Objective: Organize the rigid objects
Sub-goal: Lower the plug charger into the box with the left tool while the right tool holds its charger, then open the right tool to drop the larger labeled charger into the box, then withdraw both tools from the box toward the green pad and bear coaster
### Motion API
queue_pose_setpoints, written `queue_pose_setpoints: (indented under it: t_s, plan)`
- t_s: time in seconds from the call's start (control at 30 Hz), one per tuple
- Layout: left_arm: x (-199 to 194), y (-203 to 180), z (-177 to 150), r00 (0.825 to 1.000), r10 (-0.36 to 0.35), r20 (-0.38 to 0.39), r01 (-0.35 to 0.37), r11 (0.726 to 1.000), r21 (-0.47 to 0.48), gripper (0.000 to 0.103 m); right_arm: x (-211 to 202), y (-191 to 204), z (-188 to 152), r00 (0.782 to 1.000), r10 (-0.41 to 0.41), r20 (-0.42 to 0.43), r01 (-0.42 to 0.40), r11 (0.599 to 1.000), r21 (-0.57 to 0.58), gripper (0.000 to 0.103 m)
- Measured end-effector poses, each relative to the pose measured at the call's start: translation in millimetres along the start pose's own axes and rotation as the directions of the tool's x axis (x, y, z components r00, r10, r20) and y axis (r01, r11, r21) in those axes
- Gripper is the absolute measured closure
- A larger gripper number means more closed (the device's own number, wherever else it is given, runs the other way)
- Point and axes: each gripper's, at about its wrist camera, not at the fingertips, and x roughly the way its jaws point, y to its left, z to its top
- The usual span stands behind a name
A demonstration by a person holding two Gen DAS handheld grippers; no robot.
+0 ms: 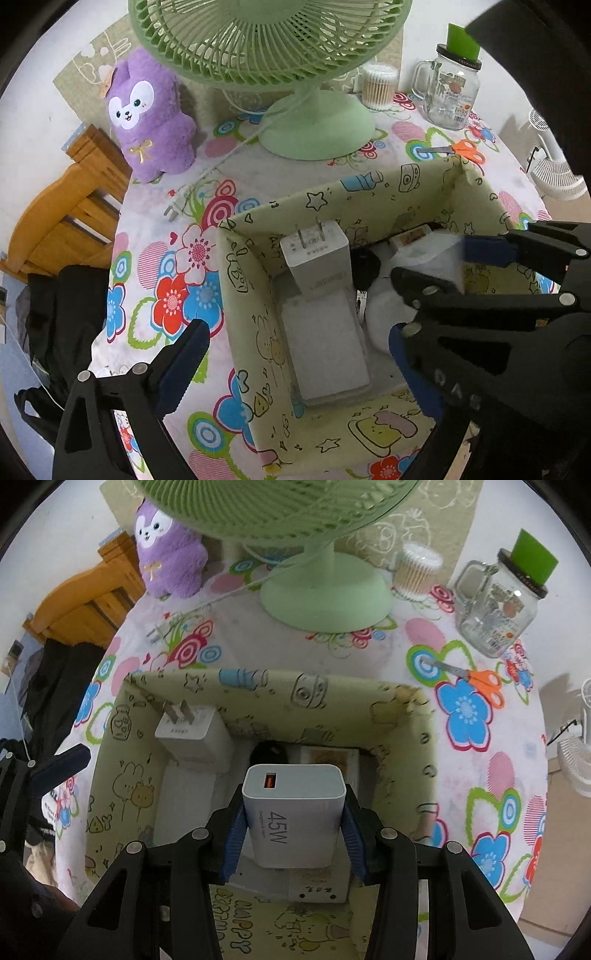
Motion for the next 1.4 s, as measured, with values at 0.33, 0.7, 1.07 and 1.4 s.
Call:
queue_pose_setpoints:
  t_s: [0.33, 0.7, 1.07, 1.4]
  plan:
    - [-15, -2, -5, 0.999, -0.034, 0.025, 0.034, 0.999, 0.0, 0.004, -26, -1, -10, 0.996, -0.038, 0.082, 0.037, 0.999, 0.007, 0.015]
    - [-40, -5, -27, 0.995, -0.082, 0.052, 0.082, 0.997, 0.003, 0.004, -59, 2, -43, 0.992, -0.054, 0.117, 0.047, 0.997, 0.059, 0.014]
    - [-68, -4, -48, 0.991, -0.102, 0.087, 0.101, 0.995, 0.012, 0.004, -85, 12, -70, 0.986, -0.072, 0.152, 0.058, 0.994, 0.095, 0.014]
    - [-92, -3, -64, 0.985, -0.121, 0.119, 0.12, 0.993, 0.022, 0.004, -110, 22, -89, 0.977, -0.099, 0.189, 0.078, 0.99, 0.114, 0.014]
